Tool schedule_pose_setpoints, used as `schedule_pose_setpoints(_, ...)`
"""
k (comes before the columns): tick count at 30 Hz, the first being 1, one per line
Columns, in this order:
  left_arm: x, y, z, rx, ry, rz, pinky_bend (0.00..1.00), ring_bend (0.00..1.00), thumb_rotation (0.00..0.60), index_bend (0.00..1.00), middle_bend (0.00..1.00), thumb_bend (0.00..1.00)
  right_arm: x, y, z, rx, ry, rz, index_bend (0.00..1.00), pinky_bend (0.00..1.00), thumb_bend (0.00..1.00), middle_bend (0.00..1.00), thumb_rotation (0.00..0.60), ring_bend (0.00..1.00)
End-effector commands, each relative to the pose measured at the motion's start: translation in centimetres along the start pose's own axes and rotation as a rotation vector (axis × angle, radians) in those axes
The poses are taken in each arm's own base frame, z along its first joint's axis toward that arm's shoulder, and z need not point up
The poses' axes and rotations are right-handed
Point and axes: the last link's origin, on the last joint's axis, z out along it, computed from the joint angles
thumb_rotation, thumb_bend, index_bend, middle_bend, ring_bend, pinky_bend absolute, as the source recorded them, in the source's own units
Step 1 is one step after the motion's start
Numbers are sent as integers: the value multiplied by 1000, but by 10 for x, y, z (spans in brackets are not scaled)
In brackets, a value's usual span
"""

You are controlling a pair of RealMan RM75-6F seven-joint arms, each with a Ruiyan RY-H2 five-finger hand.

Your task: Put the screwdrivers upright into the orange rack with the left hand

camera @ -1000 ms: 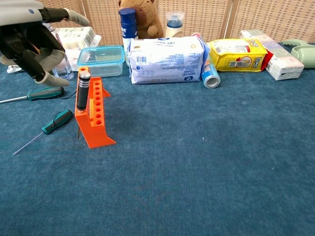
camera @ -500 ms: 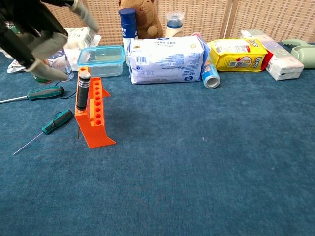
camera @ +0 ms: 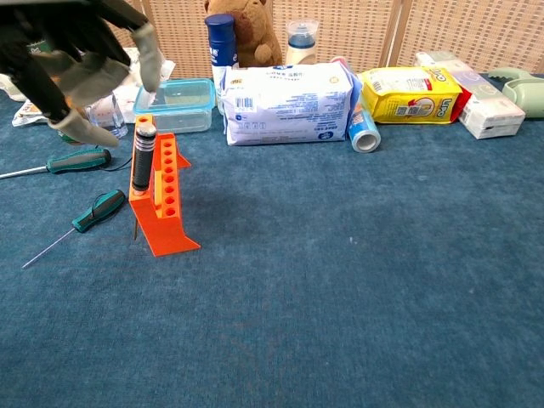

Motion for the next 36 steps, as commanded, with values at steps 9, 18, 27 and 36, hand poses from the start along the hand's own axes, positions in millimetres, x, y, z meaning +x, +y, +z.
schedule_pose_setpoints(9, -2, 0, 12, -33, -4, 110, 920, 753, 57, 553, 764, 0, 1, 0, 0, 1, 0, 6, 74, 28, 0, 113, 600, 110)
schedule_pose_setpoints(18, -2, 2, 16, -56, 15, 257, 923, 752, 0, 553, 764, 0, 2, 1, 0, -1, 6, 9, 74, 28, 0, 115, 600, 116)
schedule_pose_setpoints(27, -1, -1, 15, -106, -19, 418, 927, 752, 0, 590, 764, 0, 1, 0, 0, -2, 5, 9, 74, 30, 0, 116, 600, 120)
schedule_pose_setpoints(36, 0, -4, 16, -124, -33, 466, 927, 752, 0, 592, 764, 0, 0, -1, 0, -2, 4, 7, 74, 37, 0, 117, 600, 122)
